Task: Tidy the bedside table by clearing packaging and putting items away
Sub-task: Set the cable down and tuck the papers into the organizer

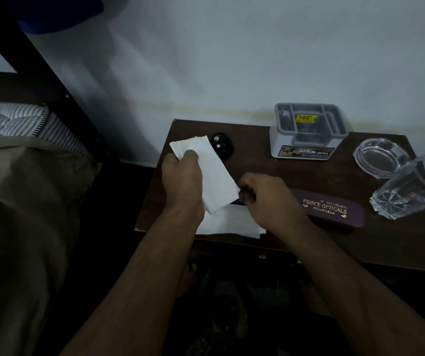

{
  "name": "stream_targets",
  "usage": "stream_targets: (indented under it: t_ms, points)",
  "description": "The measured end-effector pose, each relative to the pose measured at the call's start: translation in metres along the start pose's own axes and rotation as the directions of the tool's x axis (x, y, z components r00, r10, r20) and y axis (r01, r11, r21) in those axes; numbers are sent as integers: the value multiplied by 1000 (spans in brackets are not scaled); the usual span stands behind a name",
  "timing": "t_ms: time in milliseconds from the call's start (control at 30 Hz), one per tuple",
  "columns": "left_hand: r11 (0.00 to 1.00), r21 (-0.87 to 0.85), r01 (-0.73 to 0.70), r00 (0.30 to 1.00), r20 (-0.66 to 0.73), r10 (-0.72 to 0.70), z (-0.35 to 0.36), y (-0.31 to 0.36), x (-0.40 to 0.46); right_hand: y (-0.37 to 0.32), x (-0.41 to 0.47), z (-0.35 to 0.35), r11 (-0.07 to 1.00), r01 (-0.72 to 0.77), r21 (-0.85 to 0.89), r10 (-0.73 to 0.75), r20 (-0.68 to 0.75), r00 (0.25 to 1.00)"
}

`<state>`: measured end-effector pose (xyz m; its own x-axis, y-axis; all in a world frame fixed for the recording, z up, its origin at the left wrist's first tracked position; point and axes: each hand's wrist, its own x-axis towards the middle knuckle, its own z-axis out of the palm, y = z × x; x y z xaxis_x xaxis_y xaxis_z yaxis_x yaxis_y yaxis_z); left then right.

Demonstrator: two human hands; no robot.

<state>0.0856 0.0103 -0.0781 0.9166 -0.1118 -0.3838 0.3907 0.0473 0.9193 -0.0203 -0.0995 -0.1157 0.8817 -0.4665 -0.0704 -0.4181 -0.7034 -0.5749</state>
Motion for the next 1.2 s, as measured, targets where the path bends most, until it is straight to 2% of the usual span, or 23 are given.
stream_targets:
  t_ms: [100, 167, 300, 333, 400, 467, 533, 700, 900, 1100, 1200]
  points:
    - [999, -18, -33, 998, -45, 33, -1, 0, 2, -11, -4, 9, 981, 29, -191, 9, 194, 981]
    - [999, -30, -43, 998, -55, 41, -1, -1, 2, -15, -4, 15, 964, 8, -265, 63, 258, 964]
    - [996, 2, -94, 992, -90, 93, -4, -1, 3, -13, -2, 16, 978, -73, -196, 122, 250, 961]
    - [995, 4, -101, 990, -97, 101, -5, 0, 4, -12, -1, 14, 983, -100, -157, 132, 212, 968]
    - [993, -12, -114, 987, -116, 112, -7, 1, 5, -7, 2, 7, 985, -163, -59, 166, 41, 985]
    - [994, -8, -109, 986, -126, 107, -9, 0, 6, -1, 5, -2, 973, -210, 95, 223, -162, 961]
    - [997, 25, -66, 992, -106, 68, -8, -3, 6, 1, 6, -10, 958, -184, 221, 247, -305, 920]
    - [989, 110, 95, 996, -9, -94, 3, -14, -1, -9, 3, -10, 960, -81, 266, 199, -454, 868]
    - [974, 137, 181, 977, 83, -194, 14, -18, -13, -16, 4, -8, 972, -58, 228, 154, -432, 889]
    - [972, 99, 215, 967, 118, -226, 18, -16, -16, -20, 2, 0, 993, 14, 119, 21, -290, 957]
    - [971, 75, 228, 967, 95, -235, 21, -14, -13, -21, -3, 2, 996, 90, -9, -90, -215, 972]
